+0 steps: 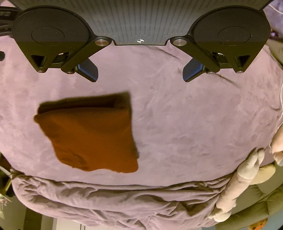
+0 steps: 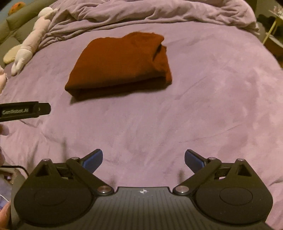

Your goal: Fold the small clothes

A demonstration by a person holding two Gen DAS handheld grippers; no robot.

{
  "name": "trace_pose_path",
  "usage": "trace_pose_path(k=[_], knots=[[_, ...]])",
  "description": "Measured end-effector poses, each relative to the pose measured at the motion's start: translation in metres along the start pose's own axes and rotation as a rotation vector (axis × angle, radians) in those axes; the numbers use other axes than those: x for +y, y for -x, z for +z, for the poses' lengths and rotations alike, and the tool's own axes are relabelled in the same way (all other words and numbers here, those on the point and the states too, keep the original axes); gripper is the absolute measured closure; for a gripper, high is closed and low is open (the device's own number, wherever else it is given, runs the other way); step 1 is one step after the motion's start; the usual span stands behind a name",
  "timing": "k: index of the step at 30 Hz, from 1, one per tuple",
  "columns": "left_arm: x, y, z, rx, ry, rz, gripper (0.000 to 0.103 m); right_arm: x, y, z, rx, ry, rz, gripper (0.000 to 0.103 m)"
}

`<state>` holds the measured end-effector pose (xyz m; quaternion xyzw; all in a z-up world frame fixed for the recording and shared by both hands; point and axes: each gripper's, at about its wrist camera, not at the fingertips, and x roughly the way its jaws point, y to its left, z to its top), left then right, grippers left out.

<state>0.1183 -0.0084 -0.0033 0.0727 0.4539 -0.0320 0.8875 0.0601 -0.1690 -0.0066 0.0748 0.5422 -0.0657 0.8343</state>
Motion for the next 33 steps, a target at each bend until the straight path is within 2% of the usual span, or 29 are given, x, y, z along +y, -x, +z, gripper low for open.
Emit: trace_pose_path(k=[7, 11, 18, 25, 33], knots=[[-0.001, 0.022, 0.014, -0.023, -0.014, -0.011, 0.000, 0.006, 0.021, 0.022, -0.014, -0.010, 0.025, 0.004], [0.001, 0.013, 0.023, 0.067, -0.016, -0.053, 0.000, 0.008, 0.021, 0.037, 0.016, -0.033, 0.002, 0.004], [-0.007, -0.006, 0.023, 0.119, -0.064, 0.033, 0.000, 0.018, 0.010, 0.055, 0.055, 0.008, -0.077, 0.004], [-0.014, -0.023, 0.022, 0.175, -0.070, 0.042, 0.000, 0.019, 0.000, 0.064, 0.080, -0.005, -0.096, 0.004], [-0.017, -0.022, 0.022, 0.179, -0.080, 0.032, 0.000, 0.020, 0.000, 0.063, 0.077, -0.012, -0.093, 0.004]])
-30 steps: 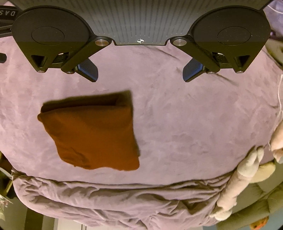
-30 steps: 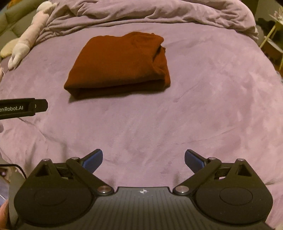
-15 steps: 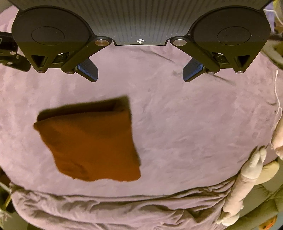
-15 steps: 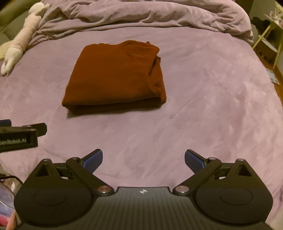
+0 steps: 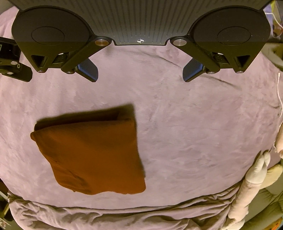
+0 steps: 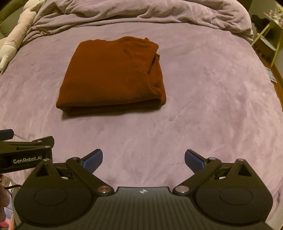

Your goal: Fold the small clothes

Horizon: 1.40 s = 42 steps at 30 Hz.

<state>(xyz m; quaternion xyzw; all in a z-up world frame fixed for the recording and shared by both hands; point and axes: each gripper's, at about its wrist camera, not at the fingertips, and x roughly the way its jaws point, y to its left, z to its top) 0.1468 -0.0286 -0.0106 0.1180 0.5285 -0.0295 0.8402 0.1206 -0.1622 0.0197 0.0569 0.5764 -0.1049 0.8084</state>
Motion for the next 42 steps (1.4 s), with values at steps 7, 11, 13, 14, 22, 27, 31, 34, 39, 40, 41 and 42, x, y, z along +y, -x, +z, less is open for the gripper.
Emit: trace_pose_path(k=[7, 11, 13, 14, 22, 27, 31, 34, 39, 40, 41, 42], knots=[[-0.0004, 0.0017, -0.0013, 0.002, 0.005, -0.005, 0.000, 0.0019, 0.0013, 0.0001, 0.000, 0.015, -0.004, 0.004], [0.0003, 0.0013, -0.0014, 0.008, 0.007, -0.005, 0.000, 0.0007, 0.0014, 0.0004, -0.002, 0.008, 0.002, 0.004], [0.0006, 0.0014, -0.0015, 0.009, 0.011, -0.004, 0.000, 0.0005, 0.0022, 0.0006, -0.006, 0.005, 0.001, 0.004], [0.0008, 0.0014, -0.0016, 0.009, 0.012, -0.005, 0.000, 0.0009, 0.0024, 0.0004, -0.006, 0.006, 0.000, 0.004], [0.0015, 0.0001, -0.0041, 0.015, 0.015, -0.011, 0.000, 0.0009, 0.0033, 0.0012, -0.011, 0.000, 0.009, 0.004], [0.0019, -0.0018, -0.0047, 0.022, 0.022, -0.015, 0.000, 0.0008, 0.0029, 0.0016, -0.008, 0.002, 0.011, 0.004], [0.0014, -0.0028, -0.0049, 0.029, 0.023, -0.016, 0.000, 0.0012, 0.0029, 0.0025, -0.007, 0.006, 0.007, 0.004], [0.0007, -0.0033, -0.0053, 0.030, 0.022, -0.017, 0.000, 0.0018, 0.0033, 0.0024, -0.007, 0.002, 0.010, 0.004], [0.0002, -0.0043, -0.0060, 0.033, 0.020, -0.024, 0.000, 0.0012, 0.0024, 0.0019, -0.007, 0.003, 0.010, 0.004], [0.0001, -0.0044, -0.0059, 0.034, 0.020, -0.025, 0.000, 0.0015, 0.0024, 0.0019, -0.007, 0.004, 0.009, 0.004], [0.0002, -0.0045, -0.0059, 0.035, 0.021, -0.025, 0.000, 0.0018, 0.0026, 0.0018, -0.007, 0.004, 0.008, 0.004], [-0.0001, -0.0047, -0.0061, 0.036, 0.021, -0.026, 0.000, 0.0024, 0.0028, 0.0016, -0.009, 0.005, 0.008, 0.004]])
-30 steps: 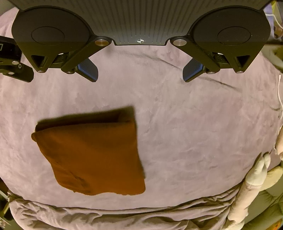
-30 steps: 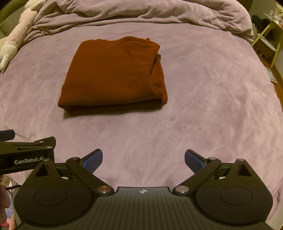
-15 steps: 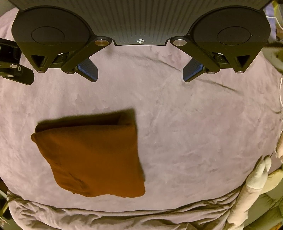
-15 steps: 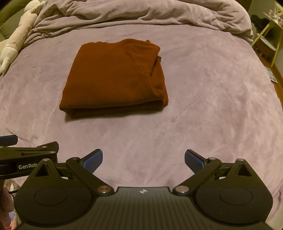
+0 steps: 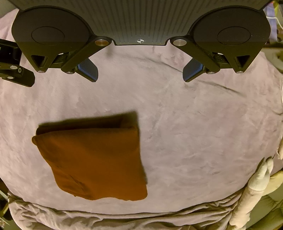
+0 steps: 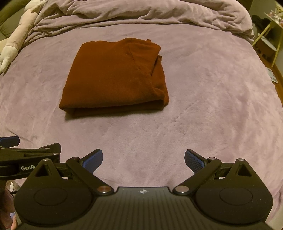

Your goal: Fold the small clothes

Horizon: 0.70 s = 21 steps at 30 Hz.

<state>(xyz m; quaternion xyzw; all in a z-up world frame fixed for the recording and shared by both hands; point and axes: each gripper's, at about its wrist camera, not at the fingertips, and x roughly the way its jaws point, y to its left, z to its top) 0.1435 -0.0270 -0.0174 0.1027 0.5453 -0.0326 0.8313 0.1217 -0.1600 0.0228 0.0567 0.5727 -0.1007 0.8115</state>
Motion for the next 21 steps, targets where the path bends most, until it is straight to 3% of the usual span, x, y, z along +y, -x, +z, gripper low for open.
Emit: trace_pose_path(k=[21], knots=[[0.0011, -0.0024, 0.0002, 0.014, 0.006, -0.010, 0.000, -0.0002, 0.0014, 0.0002, -0.004, 0.002, -0.001, 0.004]])
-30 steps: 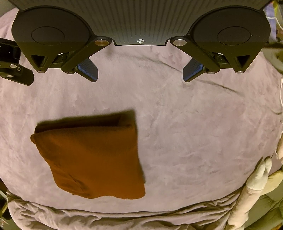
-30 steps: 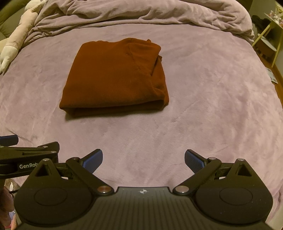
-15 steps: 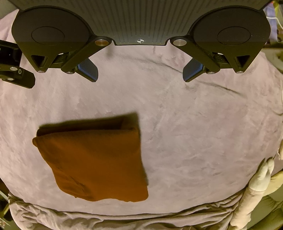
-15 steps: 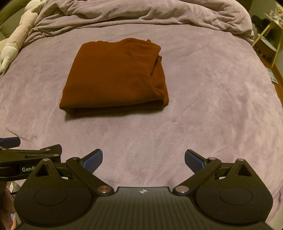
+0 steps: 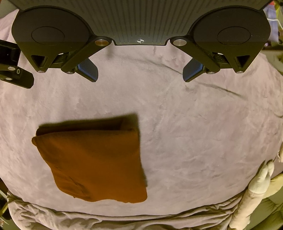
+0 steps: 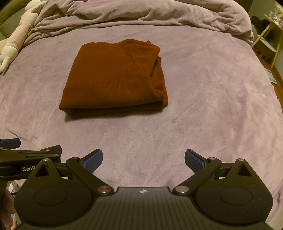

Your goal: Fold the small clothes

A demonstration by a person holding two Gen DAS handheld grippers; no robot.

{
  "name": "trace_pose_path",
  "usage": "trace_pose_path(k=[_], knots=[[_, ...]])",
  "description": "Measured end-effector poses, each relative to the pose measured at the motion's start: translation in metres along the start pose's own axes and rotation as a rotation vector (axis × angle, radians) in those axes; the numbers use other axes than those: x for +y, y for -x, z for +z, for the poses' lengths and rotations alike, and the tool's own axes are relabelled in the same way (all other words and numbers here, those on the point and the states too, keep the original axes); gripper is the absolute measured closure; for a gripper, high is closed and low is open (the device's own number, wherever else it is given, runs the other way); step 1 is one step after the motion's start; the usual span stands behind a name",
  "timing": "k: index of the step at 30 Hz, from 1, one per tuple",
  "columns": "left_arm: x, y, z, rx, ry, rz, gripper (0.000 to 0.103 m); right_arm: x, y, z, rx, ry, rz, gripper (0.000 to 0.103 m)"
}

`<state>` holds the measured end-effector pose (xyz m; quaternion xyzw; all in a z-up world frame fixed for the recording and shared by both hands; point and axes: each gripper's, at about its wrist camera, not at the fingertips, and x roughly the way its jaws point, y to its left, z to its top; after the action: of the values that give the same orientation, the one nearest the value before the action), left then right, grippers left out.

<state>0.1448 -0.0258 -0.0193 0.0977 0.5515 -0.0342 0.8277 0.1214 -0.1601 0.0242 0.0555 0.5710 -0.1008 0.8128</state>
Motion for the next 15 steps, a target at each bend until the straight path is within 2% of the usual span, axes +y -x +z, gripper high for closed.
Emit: trace_pose_path(k=[15], knots=[[0.0002, -0.0015, 0.0005, 0.012, 0.003, -0.011, 0.000, -0.0004, 0.0004, 0.0015, 0.000, 0.000, -0.001, 0.004]])
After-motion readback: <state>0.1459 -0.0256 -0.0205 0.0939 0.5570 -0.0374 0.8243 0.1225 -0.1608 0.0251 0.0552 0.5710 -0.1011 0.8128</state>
